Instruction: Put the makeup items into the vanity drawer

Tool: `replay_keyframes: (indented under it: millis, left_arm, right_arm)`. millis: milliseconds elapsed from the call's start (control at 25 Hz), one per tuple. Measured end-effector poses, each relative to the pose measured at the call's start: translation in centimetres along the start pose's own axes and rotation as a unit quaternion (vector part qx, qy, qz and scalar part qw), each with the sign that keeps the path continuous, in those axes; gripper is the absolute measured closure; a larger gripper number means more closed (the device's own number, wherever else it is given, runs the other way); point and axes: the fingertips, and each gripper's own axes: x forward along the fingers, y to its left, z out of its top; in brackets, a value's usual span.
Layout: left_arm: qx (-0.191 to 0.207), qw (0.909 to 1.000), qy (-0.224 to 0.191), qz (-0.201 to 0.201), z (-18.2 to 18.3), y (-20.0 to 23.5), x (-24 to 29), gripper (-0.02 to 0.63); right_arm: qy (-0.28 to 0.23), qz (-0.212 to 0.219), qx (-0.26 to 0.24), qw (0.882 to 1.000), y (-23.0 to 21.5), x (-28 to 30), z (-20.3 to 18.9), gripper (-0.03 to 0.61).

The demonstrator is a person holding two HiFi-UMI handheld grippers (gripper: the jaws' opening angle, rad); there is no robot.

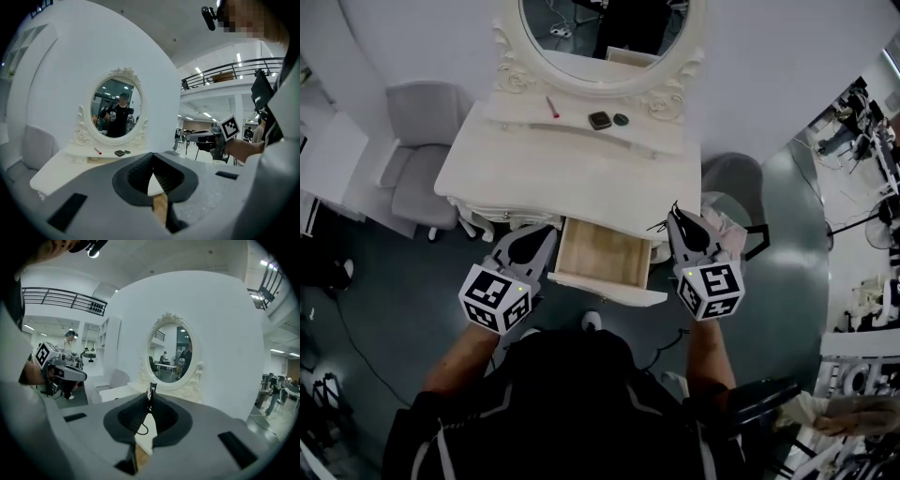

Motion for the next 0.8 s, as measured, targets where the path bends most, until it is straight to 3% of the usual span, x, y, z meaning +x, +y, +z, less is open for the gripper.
replay_keyframes:
  millis: [160, 400, 800]
  left_arm:
    - [-0.011, 0.9995, 0.009, 0.028, -1.5, 0.5, 0.2, 0.609]
    - [-0.014, 0.9938, 0.022, 0.108, -3.5, 3.0, 0.3, 0.610]
    - [-0.044, 0.9843, 0.042, 0.166, -7.7, 2.8, -0.7, 0.610]
  right_arm:
    - [0.022, 0.036, 0.002, 0.999, -0.1, 3.1, -2.6, 0.549]
    - [0.068, 0.083, -0.022, 0.994, 0.6, 7.9, -7.7, 0.549]
    - [0.146, 0.183, -0.050, 0.971, 4.5, 13.0, -18.1, 0.549]
